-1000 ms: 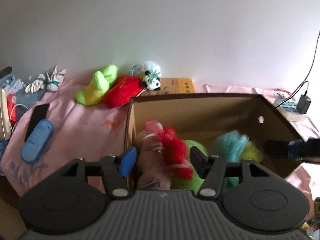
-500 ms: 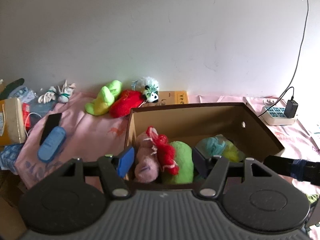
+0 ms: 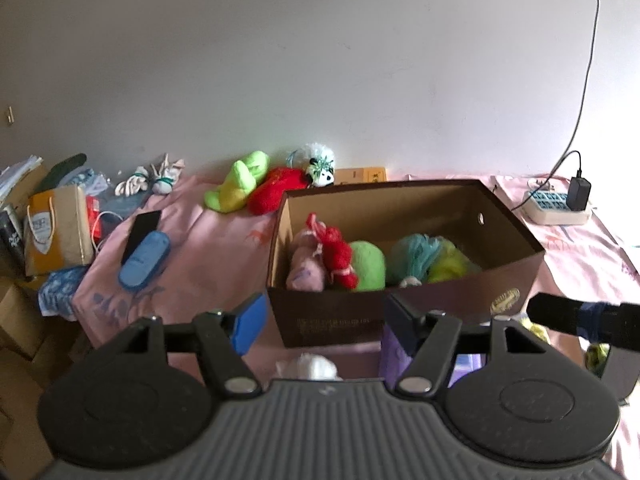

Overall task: Organize soft objects
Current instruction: 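Withdraw both tools from the box back over the remaining items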

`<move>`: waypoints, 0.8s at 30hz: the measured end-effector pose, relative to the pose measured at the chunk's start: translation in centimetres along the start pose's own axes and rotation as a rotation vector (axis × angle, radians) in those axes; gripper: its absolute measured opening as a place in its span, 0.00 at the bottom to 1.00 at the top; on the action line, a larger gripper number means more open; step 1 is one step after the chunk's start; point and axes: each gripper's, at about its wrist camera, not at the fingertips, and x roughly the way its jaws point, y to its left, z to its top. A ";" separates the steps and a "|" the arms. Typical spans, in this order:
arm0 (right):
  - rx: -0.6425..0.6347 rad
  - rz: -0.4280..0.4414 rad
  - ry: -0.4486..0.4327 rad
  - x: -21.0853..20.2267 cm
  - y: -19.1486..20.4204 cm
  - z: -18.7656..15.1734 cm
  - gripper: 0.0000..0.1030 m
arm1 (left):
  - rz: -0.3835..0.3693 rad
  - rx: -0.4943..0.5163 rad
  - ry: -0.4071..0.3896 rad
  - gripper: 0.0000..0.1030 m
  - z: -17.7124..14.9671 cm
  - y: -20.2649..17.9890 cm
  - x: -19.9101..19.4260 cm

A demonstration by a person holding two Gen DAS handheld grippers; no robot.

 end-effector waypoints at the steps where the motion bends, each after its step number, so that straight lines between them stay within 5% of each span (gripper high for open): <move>1: 0.007 -0.001 -0.005 -0.4 -0.1 -0.3 0.12 | 0.004 0.000 0.003 0.66 -0.2 -0.1 -0.3; 24: -0.015 -0.058 -0.044 -5.9 -0.9 -5.7 0.13 | 0.075 -0.045 0.018 0.69 -5.5 -2.1 -5.9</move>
